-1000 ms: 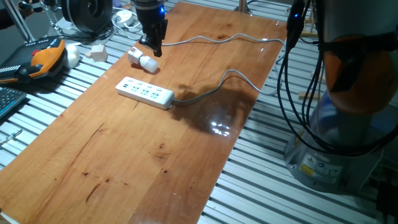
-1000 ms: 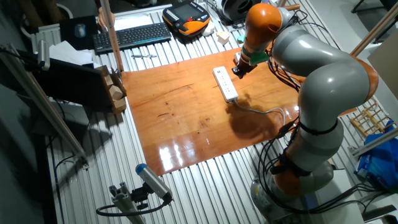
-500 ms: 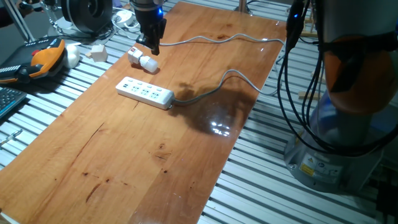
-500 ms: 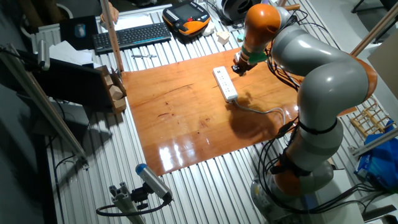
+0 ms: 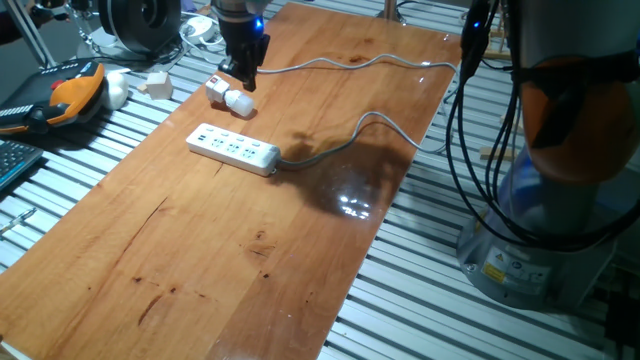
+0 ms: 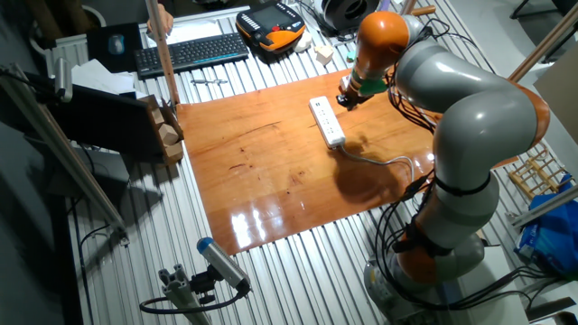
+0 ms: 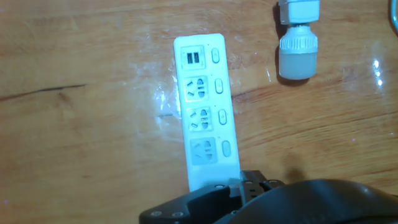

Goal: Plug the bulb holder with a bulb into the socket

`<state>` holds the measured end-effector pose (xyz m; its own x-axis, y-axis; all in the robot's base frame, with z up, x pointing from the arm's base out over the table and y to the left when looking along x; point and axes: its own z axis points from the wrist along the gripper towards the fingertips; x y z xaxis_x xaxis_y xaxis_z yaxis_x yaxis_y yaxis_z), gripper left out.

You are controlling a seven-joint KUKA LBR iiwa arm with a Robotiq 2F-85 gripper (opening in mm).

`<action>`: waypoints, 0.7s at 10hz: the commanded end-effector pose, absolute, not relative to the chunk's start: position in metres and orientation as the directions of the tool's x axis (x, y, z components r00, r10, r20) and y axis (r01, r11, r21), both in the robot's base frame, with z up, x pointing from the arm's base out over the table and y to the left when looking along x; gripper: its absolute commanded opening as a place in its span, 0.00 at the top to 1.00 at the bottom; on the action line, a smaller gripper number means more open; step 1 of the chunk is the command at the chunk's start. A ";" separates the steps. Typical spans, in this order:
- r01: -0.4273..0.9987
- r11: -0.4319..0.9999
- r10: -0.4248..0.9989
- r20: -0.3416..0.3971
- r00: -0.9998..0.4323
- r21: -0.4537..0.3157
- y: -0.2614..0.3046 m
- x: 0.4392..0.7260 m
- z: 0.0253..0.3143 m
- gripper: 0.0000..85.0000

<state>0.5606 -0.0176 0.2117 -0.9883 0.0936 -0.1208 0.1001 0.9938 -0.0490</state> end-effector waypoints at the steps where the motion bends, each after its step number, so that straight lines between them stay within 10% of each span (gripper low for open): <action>1: 0.112 0.993 0.105 -0.127 -0.986 -0.047 -0.016 0.562 0.212 1.00; 7: 0.079 0.996 0.073 -0.129 -0.989 -0.040 -0.037 0.574 0.215 1.00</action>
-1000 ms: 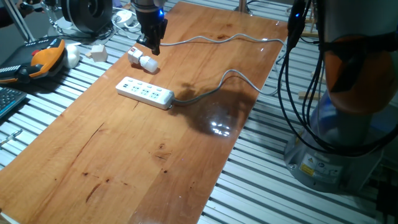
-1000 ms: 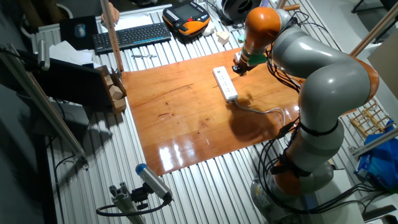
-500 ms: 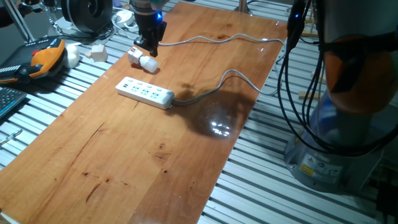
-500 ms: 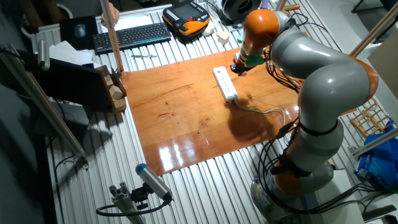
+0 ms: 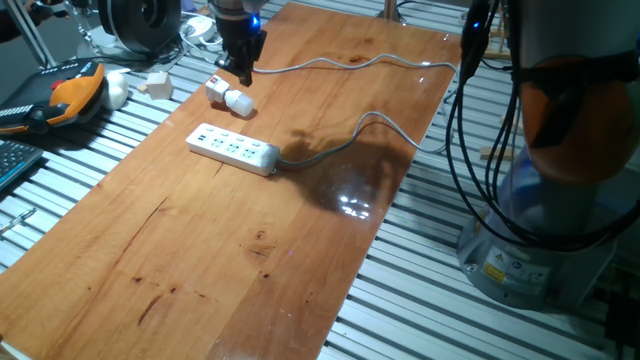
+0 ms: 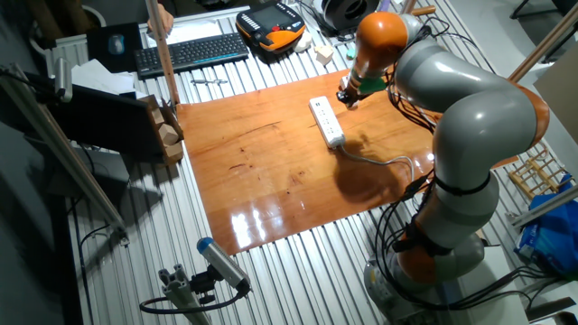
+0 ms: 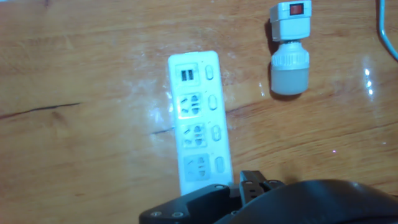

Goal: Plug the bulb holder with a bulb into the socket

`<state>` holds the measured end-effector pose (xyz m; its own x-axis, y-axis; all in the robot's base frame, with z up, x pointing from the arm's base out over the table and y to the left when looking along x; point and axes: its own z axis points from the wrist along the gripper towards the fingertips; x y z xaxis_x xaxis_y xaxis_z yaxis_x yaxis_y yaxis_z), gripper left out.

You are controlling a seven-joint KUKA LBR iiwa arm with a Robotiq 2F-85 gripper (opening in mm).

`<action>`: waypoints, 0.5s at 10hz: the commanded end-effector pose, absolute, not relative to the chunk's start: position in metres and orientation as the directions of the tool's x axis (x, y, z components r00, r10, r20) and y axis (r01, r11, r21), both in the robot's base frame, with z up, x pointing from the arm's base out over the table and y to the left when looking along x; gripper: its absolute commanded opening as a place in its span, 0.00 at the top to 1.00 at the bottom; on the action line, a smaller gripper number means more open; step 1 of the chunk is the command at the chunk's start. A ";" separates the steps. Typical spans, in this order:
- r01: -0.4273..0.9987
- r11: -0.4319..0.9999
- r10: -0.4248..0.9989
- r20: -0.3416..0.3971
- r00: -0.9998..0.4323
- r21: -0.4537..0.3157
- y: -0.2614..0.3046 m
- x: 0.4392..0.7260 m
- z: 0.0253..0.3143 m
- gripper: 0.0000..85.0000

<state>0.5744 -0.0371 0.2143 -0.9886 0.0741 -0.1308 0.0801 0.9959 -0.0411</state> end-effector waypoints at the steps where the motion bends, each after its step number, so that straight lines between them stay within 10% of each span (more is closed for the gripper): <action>1: 0.078 0.996 0.072 -0.140 -0.988 -0.044 -0.039 0.576 0.211 1.00; 5: 0.068 0.997 0.062 -0.141 -0.988 -0.039 -0.055 0.579 0.205 1.00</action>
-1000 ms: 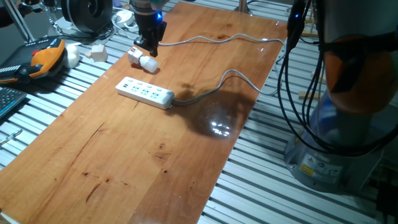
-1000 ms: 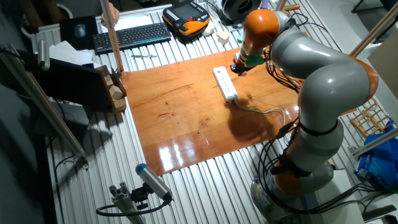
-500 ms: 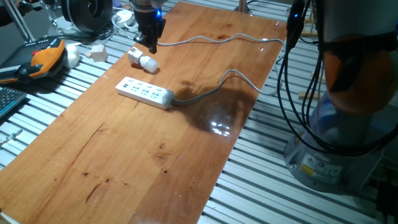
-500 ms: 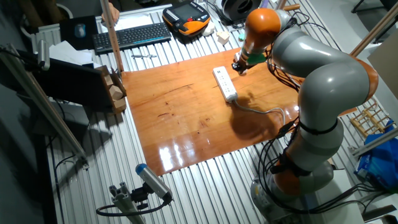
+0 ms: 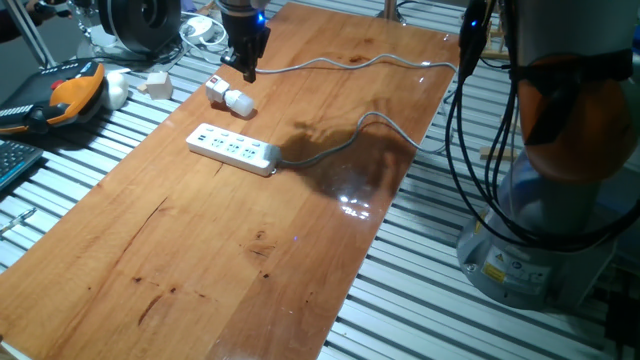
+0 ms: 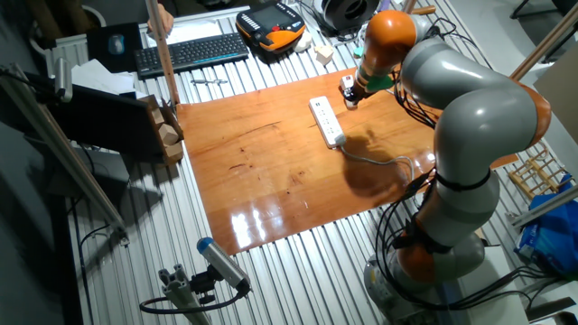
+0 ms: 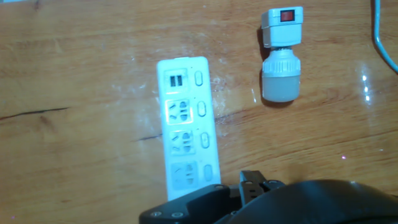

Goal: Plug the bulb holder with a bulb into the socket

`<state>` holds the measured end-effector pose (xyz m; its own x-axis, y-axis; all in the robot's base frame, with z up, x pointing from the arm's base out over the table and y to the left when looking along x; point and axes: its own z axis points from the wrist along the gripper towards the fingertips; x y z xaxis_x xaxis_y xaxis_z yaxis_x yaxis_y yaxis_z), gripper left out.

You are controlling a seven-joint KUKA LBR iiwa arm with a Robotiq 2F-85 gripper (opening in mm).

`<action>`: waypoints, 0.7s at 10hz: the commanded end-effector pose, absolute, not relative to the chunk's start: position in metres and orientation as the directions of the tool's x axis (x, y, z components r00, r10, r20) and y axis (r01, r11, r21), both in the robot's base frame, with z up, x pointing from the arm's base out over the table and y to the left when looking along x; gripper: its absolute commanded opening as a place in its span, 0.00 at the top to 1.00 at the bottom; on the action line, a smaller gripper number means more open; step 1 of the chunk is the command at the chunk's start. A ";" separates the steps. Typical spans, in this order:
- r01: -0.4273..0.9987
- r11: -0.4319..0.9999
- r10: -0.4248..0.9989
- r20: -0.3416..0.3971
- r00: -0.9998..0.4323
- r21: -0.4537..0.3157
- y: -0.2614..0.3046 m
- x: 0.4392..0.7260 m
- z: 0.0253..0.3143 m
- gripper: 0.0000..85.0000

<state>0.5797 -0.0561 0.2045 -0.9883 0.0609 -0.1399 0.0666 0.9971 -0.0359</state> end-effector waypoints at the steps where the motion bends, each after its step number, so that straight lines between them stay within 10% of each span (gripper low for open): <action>1: 0.066 0.997 0.061 -0.139 -0.988 -0.035 -0.057 0.580 0.204 1.00; 7: 0.104 0.994 0.101 -0.122 -0.987 -0.025 -0.058 0.580 0.203 1.00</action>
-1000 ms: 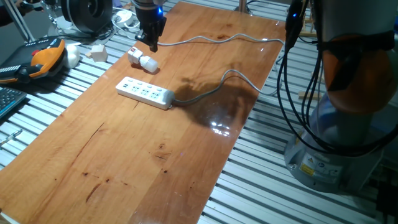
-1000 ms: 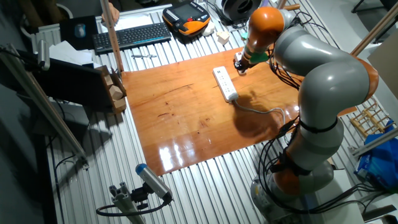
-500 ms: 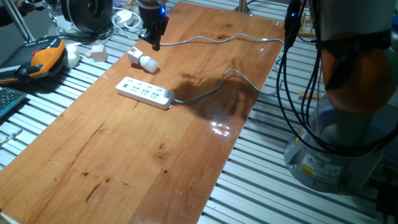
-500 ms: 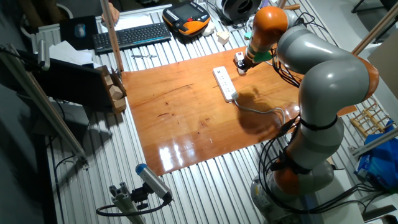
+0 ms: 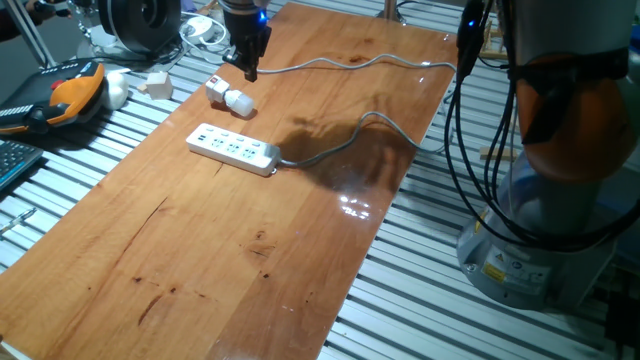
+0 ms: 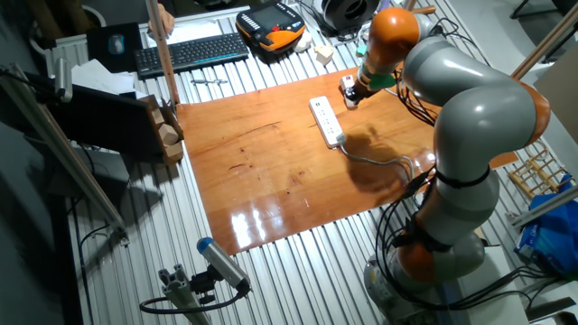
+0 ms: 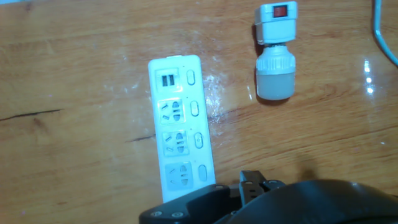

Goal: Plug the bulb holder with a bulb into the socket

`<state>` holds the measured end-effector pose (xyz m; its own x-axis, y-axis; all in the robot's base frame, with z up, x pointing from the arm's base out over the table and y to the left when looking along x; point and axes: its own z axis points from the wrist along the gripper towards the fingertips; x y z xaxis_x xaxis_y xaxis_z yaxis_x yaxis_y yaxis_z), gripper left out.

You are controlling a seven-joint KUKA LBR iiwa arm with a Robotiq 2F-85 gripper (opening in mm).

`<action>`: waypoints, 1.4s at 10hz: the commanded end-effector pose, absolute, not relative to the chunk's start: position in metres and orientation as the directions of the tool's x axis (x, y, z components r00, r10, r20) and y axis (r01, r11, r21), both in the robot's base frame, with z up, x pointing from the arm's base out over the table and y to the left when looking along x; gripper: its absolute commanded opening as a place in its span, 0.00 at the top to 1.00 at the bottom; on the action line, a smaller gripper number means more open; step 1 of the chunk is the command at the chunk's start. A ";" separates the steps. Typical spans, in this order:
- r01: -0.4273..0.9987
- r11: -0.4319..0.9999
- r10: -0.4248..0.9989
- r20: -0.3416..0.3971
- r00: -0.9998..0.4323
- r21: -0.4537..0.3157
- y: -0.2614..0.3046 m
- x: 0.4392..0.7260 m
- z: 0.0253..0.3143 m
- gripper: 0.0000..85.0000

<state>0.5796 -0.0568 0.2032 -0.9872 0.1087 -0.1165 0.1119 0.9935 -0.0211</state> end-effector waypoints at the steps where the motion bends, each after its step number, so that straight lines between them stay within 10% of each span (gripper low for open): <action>1: 0.138 0.990 0.134 -0.109 -0.985 -0.028 -0.058 0.580 0.203 1.00; 14: 0.139 0.988 0.125 -0.166 -0.978 -0.070 -0.077 0.607 0.187 1.00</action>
